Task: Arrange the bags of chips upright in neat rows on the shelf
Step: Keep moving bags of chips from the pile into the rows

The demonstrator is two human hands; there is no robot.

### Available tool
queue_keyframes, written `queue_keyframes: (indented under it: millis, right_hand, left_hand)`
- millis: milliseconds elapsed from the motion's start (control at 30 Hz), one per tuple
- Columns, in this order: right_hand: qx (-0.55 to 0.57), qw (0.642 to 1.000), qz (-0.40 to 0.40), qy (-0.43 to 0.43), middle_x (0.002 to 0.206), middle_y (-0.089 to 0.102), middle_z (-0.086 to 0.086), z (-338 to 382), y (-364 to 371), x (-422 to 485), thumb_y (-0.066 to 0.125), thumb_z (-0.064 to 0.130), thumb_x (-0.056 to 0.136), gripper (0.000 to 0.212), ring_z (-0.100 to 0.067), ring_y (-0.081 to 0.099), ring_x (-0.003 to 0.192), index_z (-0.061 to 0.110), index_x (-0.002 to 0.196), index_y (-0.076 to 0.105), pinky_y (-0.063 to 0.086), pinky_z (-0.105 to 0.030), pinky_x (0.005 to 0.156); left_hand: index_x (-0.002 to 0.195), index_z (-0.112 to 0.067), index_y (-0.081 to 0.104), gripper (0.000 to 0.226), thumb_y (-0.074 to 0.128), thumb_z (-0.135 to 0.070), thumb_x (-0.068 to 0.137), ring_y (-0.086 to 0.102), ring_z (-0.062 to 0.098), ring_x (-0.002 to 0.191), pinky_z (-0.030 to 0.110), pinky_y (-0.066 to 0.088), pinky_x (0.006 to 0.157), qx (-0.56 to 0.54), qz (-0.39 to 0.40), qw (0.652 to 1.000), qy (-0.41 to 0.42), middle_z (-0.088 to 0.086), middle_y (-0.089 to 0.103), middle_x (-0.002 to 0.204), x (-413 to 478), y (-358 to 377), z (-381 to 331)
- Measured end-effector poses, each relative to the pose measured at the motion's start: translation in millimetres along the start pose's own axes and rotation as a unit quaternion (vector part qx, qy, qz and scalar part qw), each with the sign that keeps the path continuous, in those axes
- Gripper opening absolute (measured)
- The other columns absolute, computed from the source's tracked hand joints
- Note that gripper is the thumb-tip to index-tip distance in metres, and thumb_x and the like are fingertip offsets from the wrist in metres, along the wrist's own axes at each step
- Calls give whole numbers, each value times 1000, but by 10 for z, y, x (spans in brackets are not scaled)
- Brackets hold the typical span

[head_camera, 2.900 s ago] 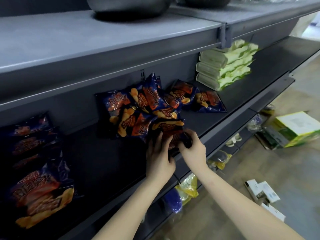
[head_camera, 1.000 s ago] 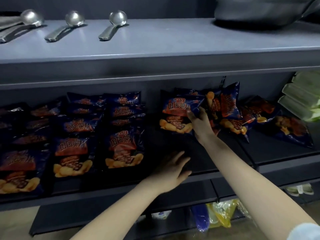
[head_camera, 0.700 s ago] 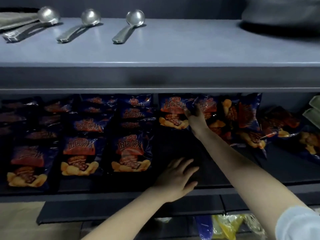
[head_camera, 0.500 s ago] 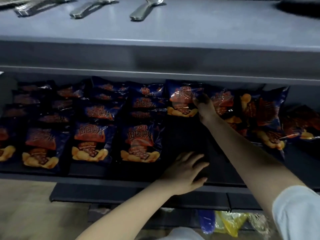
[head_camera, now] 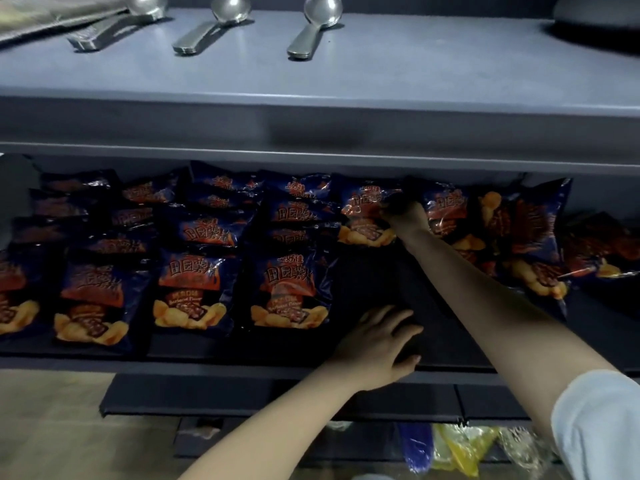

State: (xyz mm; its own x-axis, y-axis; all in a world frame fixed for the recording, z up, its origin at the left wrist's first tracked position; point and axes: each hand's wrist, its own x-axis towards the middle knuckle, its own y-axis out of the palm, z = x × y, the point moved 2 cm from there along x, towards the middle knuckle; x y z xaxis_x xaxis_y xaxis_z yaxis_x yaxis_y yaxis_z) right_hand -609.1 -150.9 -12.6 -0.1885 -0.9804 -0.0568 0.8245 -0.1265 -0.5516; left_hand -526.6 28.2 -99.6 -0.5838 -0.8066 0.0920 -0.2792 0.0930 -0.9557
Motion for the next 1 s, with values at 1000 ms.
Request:
queue_keyframes:
  millis: [1000]
  right_hand:
    - [-150,985,-77,-22,126,45,-24,-303,304,-578,32,-8,90,34,-39,46,116,-1,122,42,43,-44,96]
  left_hand:
    - [141,-14,33,61,36,-45,89,24,24,139,36,16,114,-58,-49,997,25,6,31,150,-17,-83,-49]
